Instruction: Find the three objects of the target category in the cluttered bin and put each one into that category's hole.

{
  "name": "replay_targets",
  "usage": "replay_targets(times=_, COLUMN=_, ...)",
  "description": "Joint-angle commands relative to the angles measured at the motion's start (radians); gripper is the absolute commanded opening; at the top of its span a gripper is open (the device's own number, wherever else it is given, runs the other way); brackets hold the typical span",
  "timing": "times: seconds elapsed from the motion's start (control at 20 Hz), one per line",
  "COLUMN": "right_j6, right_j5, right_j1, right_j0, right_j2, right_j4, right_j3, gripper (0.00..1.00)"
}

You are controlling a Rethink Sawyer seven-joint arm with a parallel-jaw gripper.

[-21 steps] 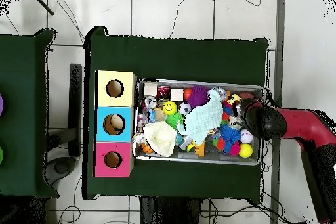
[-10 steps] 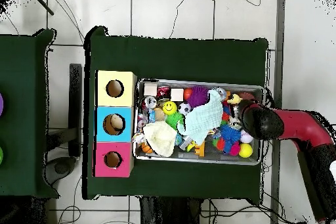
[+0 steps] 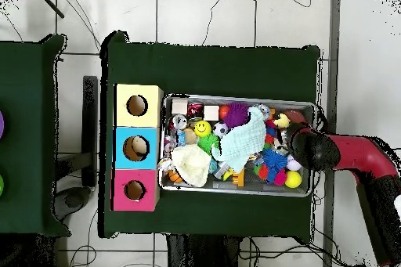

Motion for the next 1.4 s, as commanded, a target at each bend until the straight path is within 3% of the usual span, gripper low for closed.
replay_targets(times=0.05, right_j6=-0.420, right_j5=0.028, right_j1=0.069, right_j0=-0.019, right_j2=0.025, right_j4=-0.061, right_j3=0.009, gripper=1.00)
replay_targets(times=0.4, right_j6=-0.444, right_j5=0.015, right_j1=0.121, right_j0=-0.049, right_j2=0.050, right_j4=-0.030, right_j3=-0.006, gripper=1.00)
replay_targets(times=0.45, right_j6=-0.435, right_j5=0.010, right_j1=0.122, right_j0=-0.051, right_j2=0.051, right_j4=-0.028, right_j3=-0.003, gripper=0.00)
replay_targets(times=0.85, right_j6=-0.372, right_j5=-0.025, right_j1=0.111, right_j0=-0.045, right_j2=0.040, right_j4=-0.036, right_j3=0.013, gripper=0.00)
replay_targets(times=1.1, right_j6=-0.297, right_j5=-0.048, right_j1=0.064, right_j0=-0.041, right_j2=0.026, right_j4=-0.034, right_j3=0.060, gripper=0.00)
replay_targets(times=1.4, right_j6=-0.133, right_j5=0.034, right_j1=-0.220, right_j0=-0.024, right_j2=0.050, right_j4=0.101, right_j3=0.272, gripper=0.00)
